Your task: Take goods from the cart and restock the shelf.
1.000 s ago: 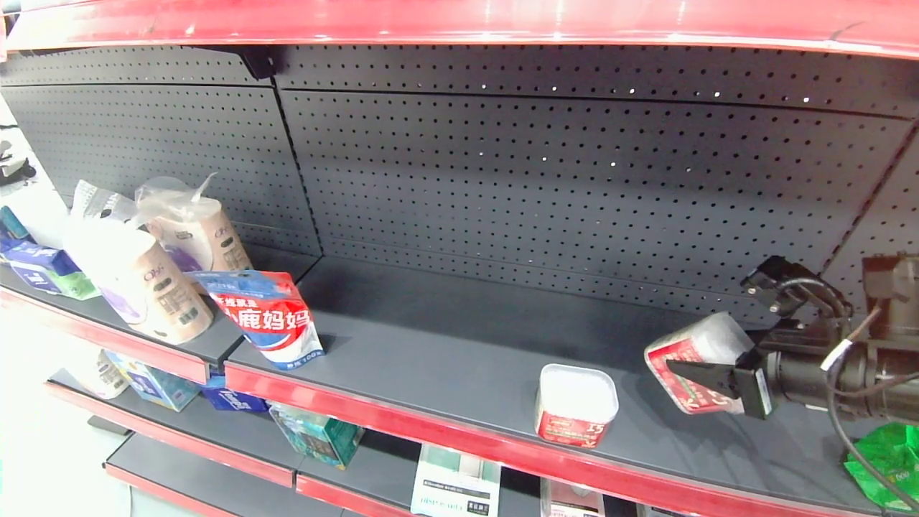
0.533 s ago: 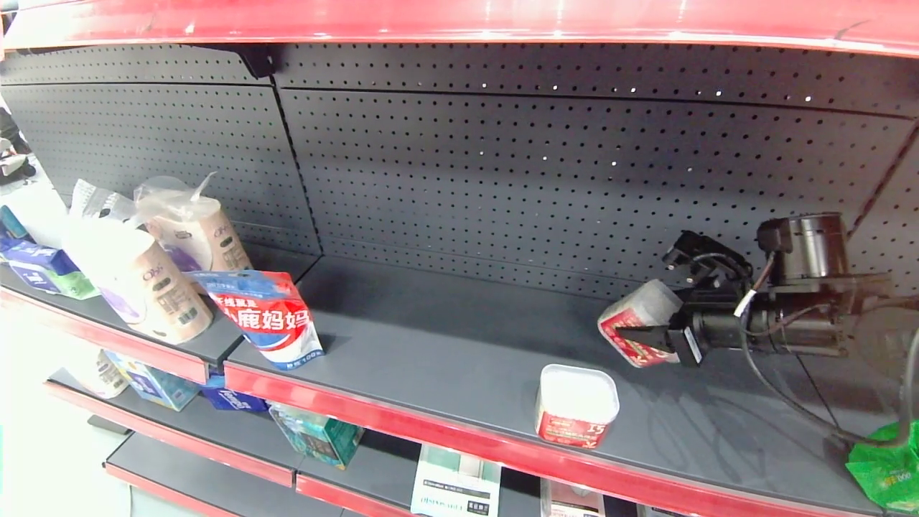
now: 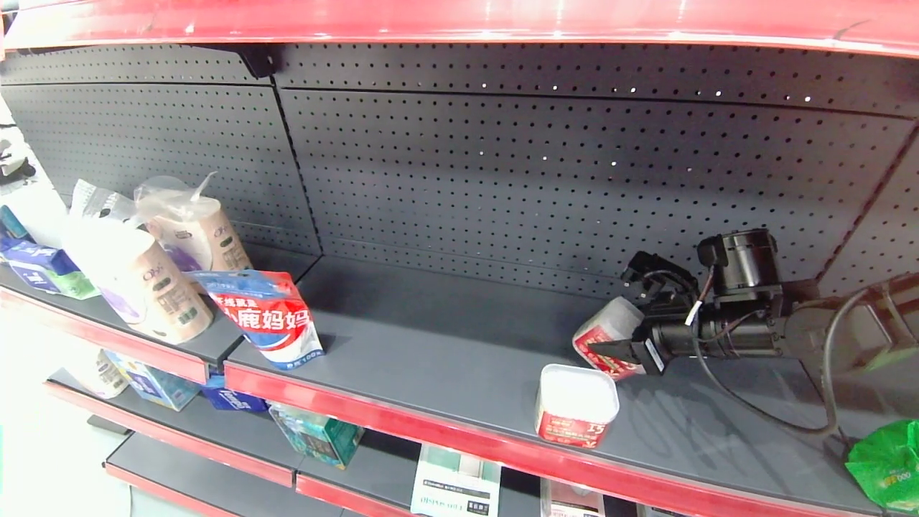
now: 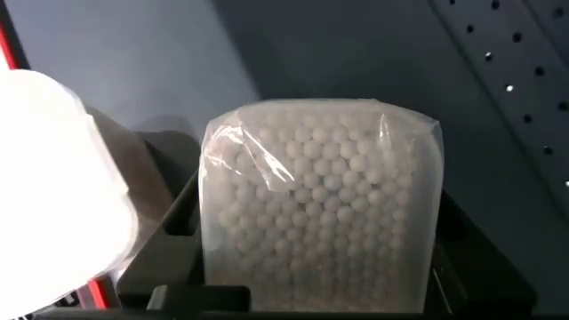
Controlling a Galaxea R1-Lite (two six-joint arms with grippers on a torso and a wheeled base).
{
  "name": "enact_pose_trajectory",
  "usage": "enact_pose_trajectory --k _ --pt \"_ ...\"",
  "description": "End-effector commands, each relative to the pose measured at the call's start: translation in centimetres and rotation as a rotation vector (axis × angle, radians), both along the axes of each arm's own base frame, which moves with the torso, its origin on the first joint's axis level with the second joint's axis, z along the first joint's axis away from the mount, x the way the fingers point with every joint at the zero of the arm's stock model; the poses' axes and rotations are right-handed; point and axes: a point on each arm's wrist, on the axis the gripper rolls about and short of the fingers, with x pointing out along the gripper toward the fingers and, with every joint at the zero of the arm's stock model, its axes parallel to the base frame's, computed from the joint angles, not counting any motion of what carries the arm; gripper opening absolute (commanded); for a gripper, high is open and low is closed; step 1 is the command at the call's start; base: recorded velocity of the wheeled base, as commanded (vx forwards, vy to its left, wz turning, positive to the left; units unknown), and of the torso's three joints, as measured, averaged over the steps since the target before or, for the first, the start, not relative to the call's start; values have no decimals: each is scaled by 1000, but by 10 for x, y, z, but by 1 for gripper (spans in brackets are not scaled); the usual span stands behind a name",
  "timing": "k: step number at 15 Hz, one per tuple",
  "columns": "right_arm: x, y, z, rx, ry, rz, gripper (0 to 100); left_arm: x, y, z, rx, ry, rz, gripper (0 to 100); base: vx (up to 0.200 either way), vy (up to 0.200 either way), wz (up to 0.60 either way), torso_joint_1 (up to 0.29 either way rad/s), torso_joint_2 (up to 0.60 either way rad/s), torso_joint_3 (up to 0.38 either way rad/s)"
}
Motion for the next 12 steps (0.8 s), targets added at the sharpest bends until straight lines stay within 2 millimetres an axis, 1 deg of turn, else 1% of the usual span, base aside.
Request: enact_pose_trajectory --k 1,4,7,12 --pt "0 1 -2 -2 7 4 0 0 0 0 -1 -2 -1 100 0 0 0 0 0 0" --pt "-2 3 -5 -4 17 13 0 0 0 0 -1 0 -1 100 0 0 0 0 0 0" --pt "11 6 -2 -1 -9 17 0 0 0 0 -1 0 -1 100 0 0 0 0 0 0" --pt "12 12 -7 -8 2 31 0 0 0 0 -1 0 -1 100 0 0 0 0 0 0"
